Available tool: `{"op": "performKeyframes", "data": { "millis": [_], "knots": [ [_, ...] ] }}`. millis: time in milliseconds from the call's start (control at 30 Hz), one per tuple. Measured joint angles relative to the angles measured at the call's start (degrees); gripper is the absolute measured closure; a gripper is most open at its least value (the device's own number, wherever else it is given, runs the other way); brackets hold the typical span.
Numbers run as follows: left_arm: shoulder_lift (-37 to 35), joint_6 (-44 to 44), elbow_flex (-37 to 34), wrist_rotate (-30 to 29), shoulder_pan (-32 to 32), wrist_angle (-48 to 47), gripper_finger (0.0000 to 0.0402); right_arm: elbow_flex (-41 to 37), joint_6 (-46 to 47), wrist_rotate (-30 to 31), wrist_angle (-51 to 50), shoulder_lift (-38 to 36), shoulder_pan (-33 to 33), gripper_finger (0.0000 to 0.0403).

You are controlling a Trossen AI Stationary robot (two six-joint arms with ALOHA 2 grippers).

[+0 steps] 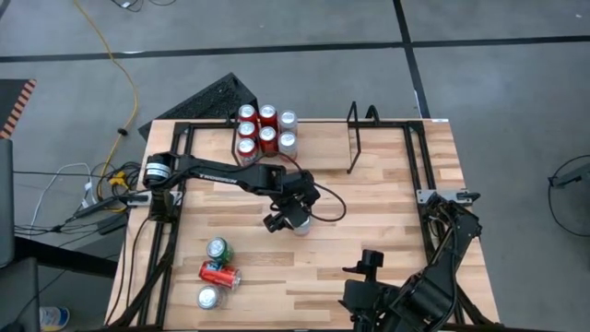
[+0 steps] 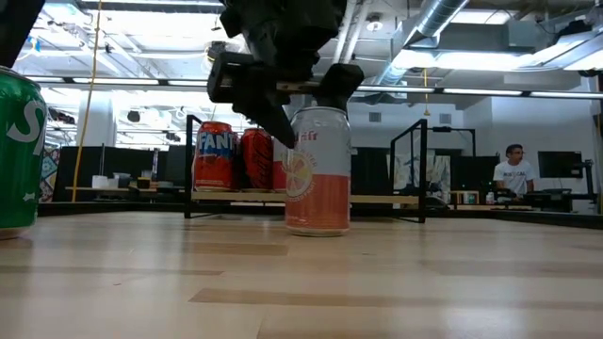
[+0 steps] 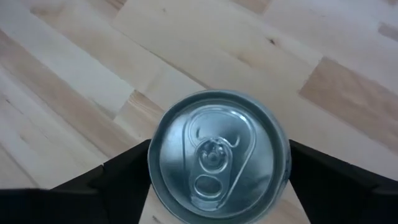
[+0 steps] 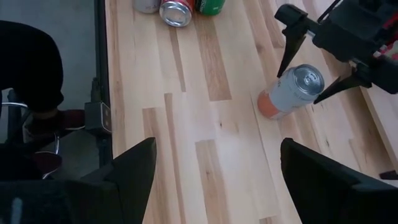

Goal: Place canned beverage on shelf
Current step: Put the orange white soda can on the shelf and align with the pink white soda cans

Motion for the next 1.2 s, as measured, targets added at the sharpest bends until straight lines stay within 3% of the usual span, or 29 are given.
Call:
{"op": "performKeyframes", "data": {
  "millis": [233, 733, 867, 1200],
  "knots": [
    [0.59, -4.86, 0.06, -0.47, -0.17, 1.60, 0.0110, 0.00, 0.00, 0.00, 1.02, -0.02, -0.04, 0.0088],
    [-7.33, -33.69, -0.24, -10.43, 2.52, -0.78, 0.0114, 0.00, 0.85, 0.59, 1.27, -0.02, -0.04, 0.0088],
    [-10.88, -35.97, -0.24, -14.65, 3.79, -0.38, 0.0115, 0.00, 2.04, 0.59, 1.25, -0.02, -0.04, 0.0088],
    [-17.00, -35.57, -0.17, -16.70, 10.32, -0.31, 0.0115, 0.00, 4.34, 0.61, 1.32, -0.02, 0.11, 0.0088]
  ]
}}
